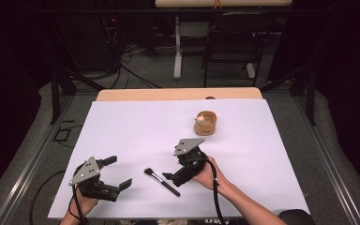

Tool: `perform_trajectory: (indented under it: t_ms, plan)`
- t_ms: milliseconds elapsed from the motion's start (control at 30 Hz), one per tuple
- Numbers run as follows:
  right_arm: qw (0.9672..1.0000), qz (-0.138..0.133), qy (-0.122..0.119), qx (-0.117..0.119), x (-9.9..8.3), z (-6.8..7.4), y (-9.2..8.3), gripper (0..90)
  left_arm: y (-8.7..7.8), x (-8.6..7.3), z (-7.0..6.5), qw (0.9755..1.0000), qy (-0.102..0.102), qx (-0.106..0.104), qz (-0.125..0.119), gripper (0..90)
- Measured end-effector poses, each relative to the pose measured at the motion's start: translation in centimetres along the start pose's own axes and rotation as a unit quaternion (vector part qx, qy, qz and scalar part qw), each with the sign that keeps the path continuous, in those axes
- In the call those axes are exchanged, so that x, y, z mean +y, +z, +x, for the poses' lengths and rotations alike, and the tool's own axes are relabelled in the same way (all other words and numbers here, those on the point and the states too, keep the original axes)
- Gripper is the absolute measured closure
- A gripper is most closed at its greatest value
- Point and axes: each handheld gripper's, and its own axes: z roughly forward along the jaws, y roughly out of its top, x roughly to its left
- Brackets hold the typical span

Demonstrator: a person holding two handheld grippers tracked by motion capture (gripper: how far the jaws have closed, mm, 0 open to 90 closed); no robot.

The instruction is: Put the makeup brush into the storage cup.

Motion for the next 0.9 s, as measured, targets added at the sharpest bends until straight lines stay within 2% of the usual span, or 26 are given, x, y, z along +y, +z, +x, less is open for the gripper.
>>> perform_trajectory:
  t_ms: [167, 233, 333, 400, 733, 833, 867, 900]
  plan:
    - [0.9999, 0.012, 0.000, 0.006, 0.1, 0.1, 0.5, 0.0, 0.0, 0.0, 0.0, 1.0000, 0.000, 0.007, 0.002, 0.2]
    - [0.9998, 0.016, -0.002, 0.008, 0.2, 0.1, 0.8, 0.0, 0.0, 0.0, 0.0, 1.0000, -0.001, -0.001, 0.001, 0.2]
    - [0.9996, 0.024, -0.003, 0.012, 0.2, 0.3, 1.2, 0.0, 0.0, 0.0, -0.1, 1.0000, 0.000, 0.007, 0.002, 0.2]
    - [0.9994, 0.033, -0.004, 0.014, 0.3, 0.3, 1.6, 0.0, 0.0, 0.0, 0.0, 1.0000, -0.001, -0.001, 0.002, 0.2]
    - [0.9977, 0.065, 0.000, 0.022, 0.9, 0.4, 2.7, 0.0, 0.0, 0.0, 0.1, 1.0000, -0.001, 0.000, 0.002, 0.2]
    - [0.9965, 0.080, 0.000, 0.025, 1.0, 0.4, 3.1, 0.0, 0.0, 0.0, 0.1, 1.0000, -0.003, 0.000, 0.002, 0.2]
    - [0.9956, 0.090, 0.003, 0.025, 1.1, 0.5, 3.2, 0.0, 0.1, -0.1, 0.1, 1.0000, -0.003, 0.001, 0.000, 0.2]
    - [0.9929, 0.116, 0.003, 0.027, 1.4, 0.5, 3.5, 0.0, 0.1, -0.1, 0.0, 1.0000, -0.004, 0.001, 0.000, 0.2]
